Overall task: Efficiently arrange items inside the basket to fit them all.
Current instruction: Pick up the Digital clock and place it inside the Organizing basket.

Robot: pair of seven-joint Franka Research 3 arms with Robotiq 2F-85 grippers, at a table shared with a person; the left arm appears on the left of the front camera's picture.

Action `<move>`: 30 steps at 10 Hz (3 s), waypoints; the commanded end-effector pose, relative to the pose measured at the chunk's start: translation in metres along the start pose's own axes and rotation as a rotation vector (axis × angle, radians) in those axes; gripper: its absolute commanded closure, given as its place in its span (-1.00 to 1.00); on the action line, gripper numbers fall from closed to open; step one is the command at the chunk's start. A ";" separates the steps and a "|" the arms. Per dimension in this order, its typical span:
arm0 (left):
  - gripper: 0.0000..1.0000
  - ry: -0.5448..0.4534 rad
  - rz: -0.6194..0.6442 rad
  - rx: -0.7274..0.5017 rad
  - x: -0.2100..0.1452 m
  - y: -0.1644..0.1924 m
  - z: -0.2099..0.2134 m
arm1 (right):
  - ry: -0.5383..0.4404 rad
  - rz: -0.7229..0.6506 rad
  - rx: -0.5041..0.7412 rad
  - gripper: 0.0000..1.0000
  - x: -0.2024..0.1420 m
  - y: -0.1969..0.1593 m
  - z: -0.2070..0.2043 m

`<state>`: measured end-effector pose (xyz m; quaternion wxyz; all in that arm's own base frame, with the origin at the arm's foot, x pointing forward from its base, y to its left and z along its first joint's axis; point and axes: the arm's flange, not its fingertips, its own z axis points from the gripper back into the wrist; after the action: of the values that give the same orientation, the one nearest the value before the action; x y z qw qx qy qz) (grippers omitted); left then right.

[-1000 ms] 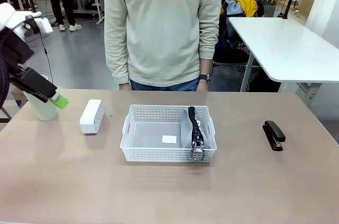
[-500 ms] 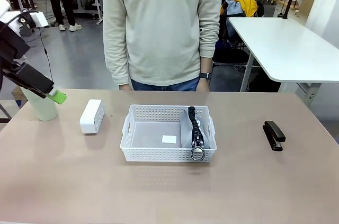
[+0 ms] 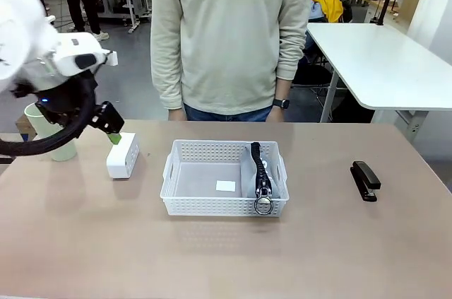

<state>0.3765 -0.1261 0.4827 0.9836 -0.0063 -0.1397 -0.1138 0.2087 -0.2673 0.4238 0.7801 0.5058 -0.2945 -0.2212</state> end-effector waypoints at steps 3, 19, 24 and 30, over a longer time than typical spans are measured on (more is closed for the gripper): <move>-1.00 0.016 -0.096 -0.042 0.060 0.016 0.001 | -0.016 0.025 0.026 -1.00 0.002 0.001 -0.001; -1.00 0.177 0.313 -0.019 0.097 0.041 -0.084 | -0.016 0.025 0.026 -1.00 0.002 0.001 -0.001; -1.00 0.203 0.231 -0.027 0.101 0.040 -0.093 | -0.016 0.025 0.026 -1.00 0.002 0.001 -0.001; -1.00 0.304 0.154 -0.012 0.099 0.045 -0.184 | -0.016 0.025 0.026 -1.00 0.002 0.001 -0.001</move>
<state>0.5205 -0.1121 0.3347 0.9992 -0.0161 0.0085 -0.0344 0.2086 -0.2673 0.4237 0.7802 0.5058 -0.2945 -0.2208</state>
